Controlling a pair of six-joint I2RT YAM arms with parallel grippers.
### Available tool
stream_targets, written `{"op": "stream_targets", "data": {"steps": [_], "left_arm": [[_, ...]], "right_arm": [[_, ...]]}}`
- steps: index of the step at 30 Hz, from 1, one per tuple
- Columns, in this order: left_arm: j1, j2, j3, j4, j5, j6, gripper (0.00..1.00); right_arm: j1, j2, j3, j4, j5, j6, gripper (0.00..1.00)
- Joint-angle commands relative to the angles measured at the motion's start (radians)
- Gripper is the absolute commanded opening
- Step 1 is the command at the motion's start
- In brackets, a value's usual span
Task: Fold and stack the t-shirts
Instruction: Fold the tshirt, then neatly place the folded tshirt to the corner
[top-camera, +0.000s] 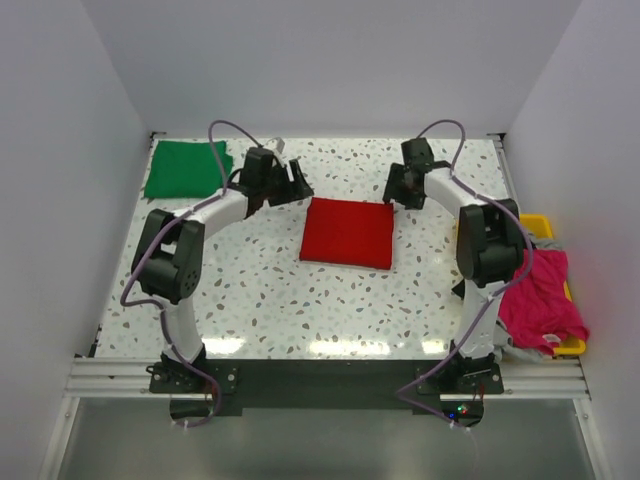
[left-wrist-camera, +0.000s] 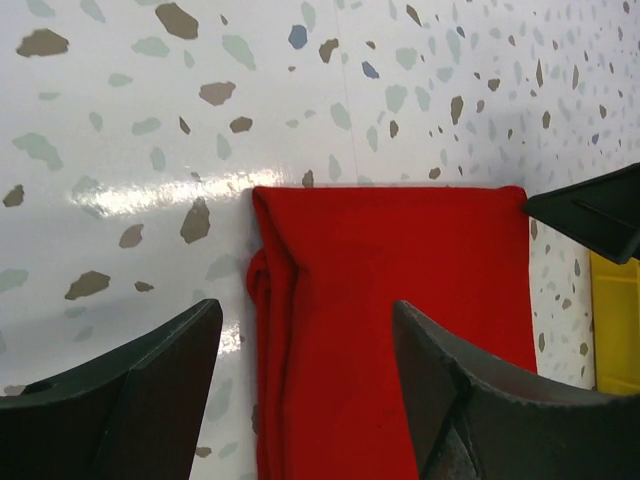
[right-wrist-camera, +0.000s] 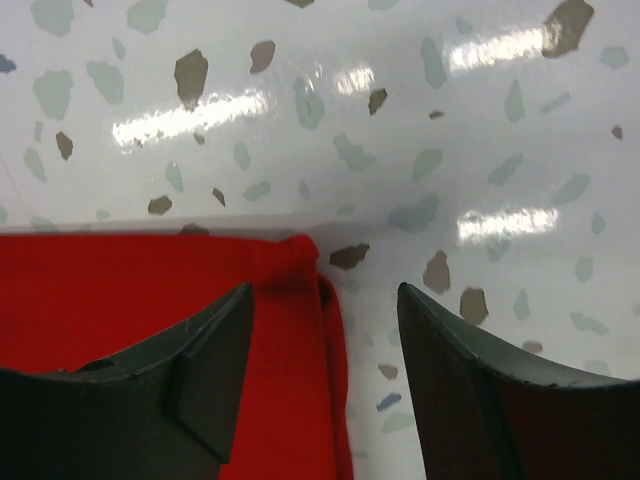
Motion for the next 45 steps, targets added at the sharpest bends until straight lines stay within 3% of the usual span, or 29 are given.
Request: {"op": "stream_targets", "data": {"steps": [1,7,17,20,24,26,36,45], "left_arm": [[-0.022,-0.036,-0.053,0.064,0.039,0.021,0.74],[-0.041,-0.03,-0.075,0.044,0.06,0.041,0.74],[-0.069,0.044,-0.049,-0.044,0.039,0.062,0.76],[-0.075,0.058,-0.047,-0.05,0.039,0.067,0.76],[-0.08,0.067,-0.053,-0.051,0.04,0.07,0.76],[-0.081,0.072,-0.058,-0.051,0.043,0.07,0.75],[-0.097,0.118,-0.052,-0.1,-0.032,0.055,0.68],[-0.158,0.194,-0.015,-0.179,-0.142,0.03,0.51]], "right_arm": [[-0.005,-0.167,-0.084,-0.012,0.008,0.019,0.63],[-0.005,-0.291,-0.289,0.076,-0.056,0.037,0.64],[-0.001,-0.29,-0.437,0.192,-0.179,0.077,0.56],[-0.001,-0.28,-0.454,0.208,-0.194,0.079,0.46],[-0.002,-0.264,-0.461,0.191,-0.188,0.079,0.22],[-0.004,-0.26,-0.463,0.174,-0.158,0.076,0.16],[-0.007,-0.208,-0.418,0.134,-0.118,0.06,0.06],[-0.01,-0.236,-0.398,0.128,-0.148,0.065,0.09]]}}
